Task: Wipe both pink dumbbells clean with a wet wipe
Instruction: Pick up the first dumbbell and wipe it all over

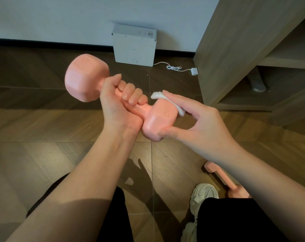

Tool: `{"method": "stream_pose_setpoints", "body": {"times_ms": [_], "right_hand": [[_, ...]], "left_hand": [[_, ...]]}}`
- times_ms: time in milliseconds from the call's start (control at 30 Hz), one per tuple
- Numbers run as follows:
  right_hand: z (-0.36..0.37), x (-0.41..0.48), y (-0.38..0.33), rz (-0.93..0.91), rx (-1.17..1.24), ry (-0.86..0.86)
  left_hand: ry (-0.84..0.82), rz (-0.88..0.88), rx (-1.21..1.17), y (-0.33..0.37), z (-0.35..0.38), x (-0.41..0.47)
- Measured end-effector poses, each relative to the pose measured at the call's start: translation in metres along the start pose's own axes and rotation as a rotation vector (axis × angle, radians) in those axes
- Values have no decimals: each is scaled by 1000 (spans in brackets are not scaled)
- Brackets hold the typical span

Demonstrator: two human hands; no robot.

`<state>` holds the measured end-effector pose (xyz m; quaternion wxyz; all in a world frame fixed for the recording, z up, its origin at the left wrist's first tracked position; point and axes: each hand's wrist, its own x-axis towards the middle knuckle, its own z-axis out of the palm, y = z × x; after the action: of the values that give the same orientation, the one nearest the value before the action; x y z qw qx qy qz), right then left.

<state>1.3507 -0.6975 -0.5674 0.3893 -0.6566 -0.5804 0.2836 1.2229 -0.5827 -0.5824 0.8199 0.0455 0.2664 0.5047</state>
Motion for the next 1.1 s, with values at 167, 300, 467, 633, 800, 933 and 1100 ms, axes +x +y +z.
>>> {"method": "stream_pose_setpoints", "body": {"times_ms": [167,300,467,633,800,933,1100], "right_hand": [[5,0,-3,-109,-58,64],[9,-1,0,-207,-111,123],[10,-1,7,-280,-353,-32],[12,-3,9,-446,-391,145],[13,-1,14,-479,-436,76],[10,2,18,-426,-570,35],[3,7,13,-318,-362,78]], "left_hand": [[85,26,-42,1,0,1],[169,16,-45,-2,-1,1],[225,-4,-100,-2,-1,5],[233,-20,-81,-6,0,7],[261,-54,-115,-8,1,9],[212,-82,-156,-12,0,9],[-1,-79,-70,-10,-1,13]]}}
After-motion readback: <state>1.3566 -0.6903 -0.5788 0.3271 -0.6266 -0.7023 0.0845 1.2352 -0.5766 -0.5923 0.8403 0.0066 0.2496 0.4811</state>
